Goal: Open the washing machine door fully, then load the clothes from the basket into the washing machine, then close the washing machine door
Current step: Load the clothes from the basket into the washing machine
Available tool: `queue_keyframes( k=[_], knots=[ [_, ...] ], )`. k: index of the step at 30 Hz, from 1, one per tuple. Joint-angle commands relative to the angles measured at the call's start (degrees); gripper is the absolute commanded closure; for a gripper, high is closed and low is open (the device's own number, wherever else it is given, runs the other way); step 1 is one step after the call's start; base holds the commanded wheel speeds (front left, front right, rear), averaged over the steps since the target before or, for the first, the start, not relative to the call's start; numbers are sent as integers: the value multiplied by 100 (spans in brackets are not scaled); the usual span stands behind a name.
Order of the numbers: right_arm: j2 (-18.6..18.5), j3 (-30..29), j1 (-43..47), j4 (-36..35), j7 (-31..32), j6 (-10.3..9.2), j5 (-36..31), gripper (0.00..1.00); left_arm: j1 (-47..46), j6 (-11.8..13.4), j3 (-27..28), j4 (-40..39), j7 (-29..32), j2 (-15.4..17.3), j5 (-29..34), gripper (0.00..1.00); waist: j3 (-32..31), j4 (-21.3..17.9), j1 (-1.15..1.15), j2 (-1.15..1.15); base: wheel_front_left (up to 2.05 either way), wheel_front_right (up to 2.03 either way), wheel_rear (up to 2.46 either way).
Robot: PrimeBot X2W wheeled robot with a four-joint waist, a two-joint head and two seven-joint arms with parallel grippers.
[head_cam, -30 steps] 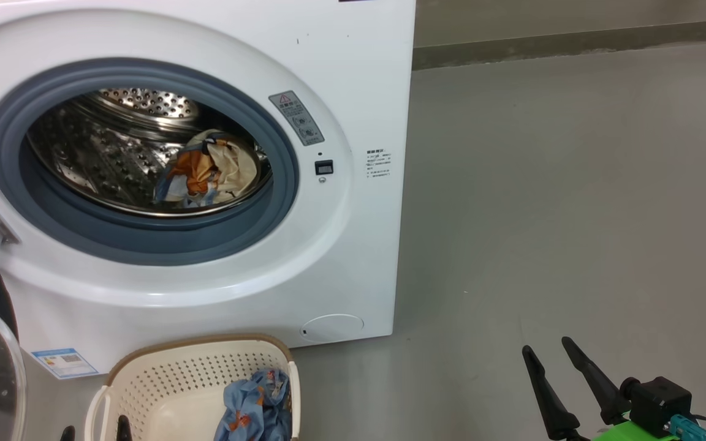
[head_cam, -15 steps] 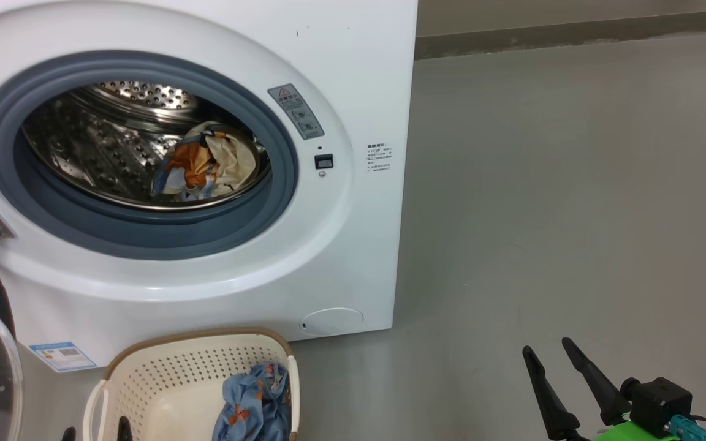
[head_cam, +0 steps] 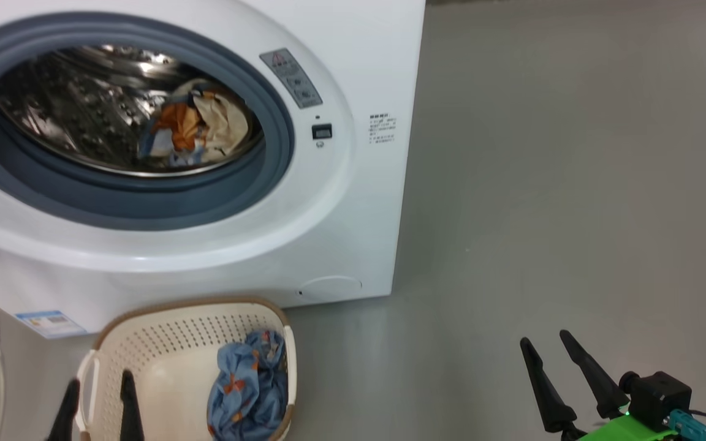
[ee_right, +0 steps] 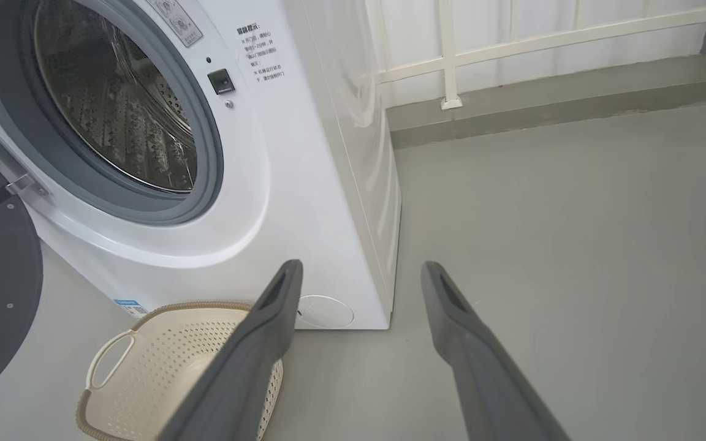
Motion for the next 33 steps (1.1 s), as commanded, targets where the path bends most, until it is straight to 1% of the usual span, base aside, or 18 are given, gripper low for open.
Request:
queue_keyframes(
  k=[1,5,6,10,15,20,27,29,30,33],
  knots=[
    [-47,125,-203,-149,-28,16,72,0,-334,-51,206,-59,-36,26,30,0,274,-15,0,0,0,0,0],
    [-50,124,-324,-167,-28,16,67,0,-750,-197,222,234,-36,32,26,0,658,-41,0,0,0,0,0],
    [-56,119,-384,-189,-28,16,58,0,-1009,-269,228,393,-36,31,3,0,886,-51,0,0,0,0,0],
    [-41,113,-534,-250,-28,16,41,0,-1597,-423,243,866,-36,28,-119,0,1408,-85,0,0,0,0,0],
    [-5,99,-789,-371,-28,16,-21,0,-2445,-652,131,1778,-36,118,-151,0,2150,-178,0,0,0,0,0],
    [59,80,-1054,-482,-28,16,-70,0,-3424,-838,22,2918,-33,376,-280,0,2881,-337,0,0,0,0,0],
    [95,12,-1342,-635,-28,16,-150,0,-4613,-937,-194,4397,102,668,-579,0,3690,-486,0,0,0,0,0],
    [111,-31,-1396,-681,-28,16,-166,0,-4870,-946,-333,4715,117,693,-618,0,3862,-502,0,0,0,0,0],
    [111,-31,-1396,-681,-28,16,-166,0,-4870,-946,-333,4715,117,693,-618,0,3862,-502,0,0,0,0,0],
    [149,-29,-1474,-718,-28,16,-189,0,-5185,-951,-683,5122,158,728,-744,0,4072,-515,0,0,0,0,0]
  ],
)
